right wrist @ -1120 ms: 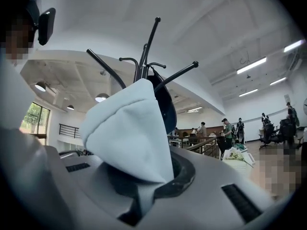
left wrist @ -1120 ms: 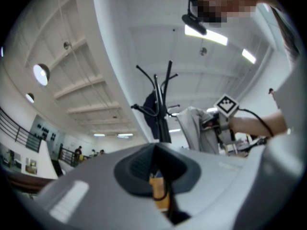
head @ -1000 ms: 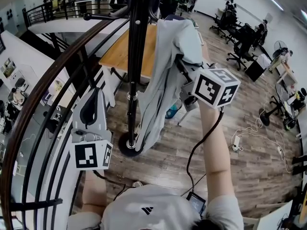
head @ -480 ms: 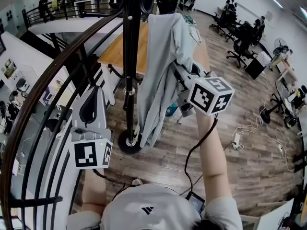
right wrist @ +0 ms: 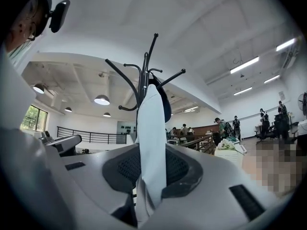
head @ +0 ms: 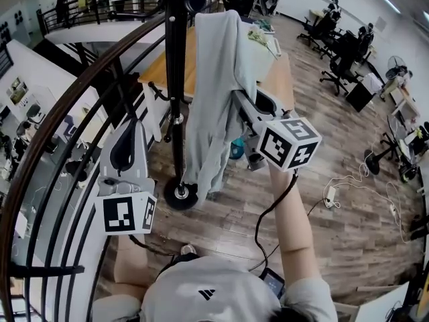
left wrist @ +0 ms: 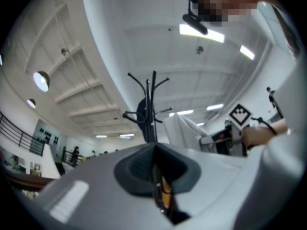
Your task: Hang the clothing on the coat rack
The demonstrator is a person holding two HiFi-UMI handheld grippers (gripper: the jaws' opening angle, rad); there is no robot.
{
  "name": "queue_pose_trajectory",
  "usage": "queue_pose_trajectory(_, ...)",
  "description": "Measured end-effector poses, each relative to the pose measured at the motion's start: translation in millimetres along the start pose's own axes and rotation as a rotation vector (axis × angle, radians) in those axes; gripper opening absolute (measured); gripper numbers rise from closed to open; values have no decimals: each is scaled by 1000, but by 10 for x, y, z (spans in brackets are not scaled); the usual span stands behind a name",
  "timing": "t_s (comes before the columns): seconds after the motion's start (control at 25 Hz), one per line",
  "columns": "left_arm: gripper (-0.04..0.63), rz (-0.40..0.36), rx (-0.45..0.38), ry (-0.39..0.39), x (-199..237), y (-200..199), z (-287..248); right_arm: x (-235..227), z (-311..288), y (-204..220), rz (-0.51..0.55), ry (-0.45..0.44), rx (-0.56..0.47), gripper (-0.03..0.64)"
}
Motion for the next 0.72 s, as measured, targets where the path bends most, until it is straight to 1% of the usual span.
queue_pose_trajectory(0.24, 8, -6, -1, -13, -203, -103, 63, 49, 222, 30, 22, -20, -8, 97)
queue_pose_trajectory(0.36, 8, -9, -1, -20, -328, -172, 115, 53, 402, -36, -10, -33, -75, 93)
queue_pose_trajectory(0.4, 8, -10, 0, -23, -366, -197, 136, 55, 462, -73, -16, -36, -91, 85)
queue_pose_trajectory(0.48, 8, -12, 2, -29, -438, -241, 169, 65, 562, -137, -2, -38, -102, 10)
queue_pose_trajectory(0.52, 8, -13, 3, -32, -474, -258, 181, 70, 605, -158, 14, -36, -101, 0)
queue_pose_trajectory(0.64, 8, -19, 4, -34, -590, -307, 208, 80, 730, -169, 64, -31, -91, 0)
queue_pose_trajectory(0.72, 8, -25, 2, -36, -668, -346, 224, 76, 817, -154, 76, -33, -90, 0)
Point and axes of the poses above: the fingertips, and each gripper's own axes: z backward along the fingers, x to its left, y out of its underside, the point moved 9 cm from there along z, backward along the fingers, and after that the axes turned 5 degrees about y, right-handed, at the moved point
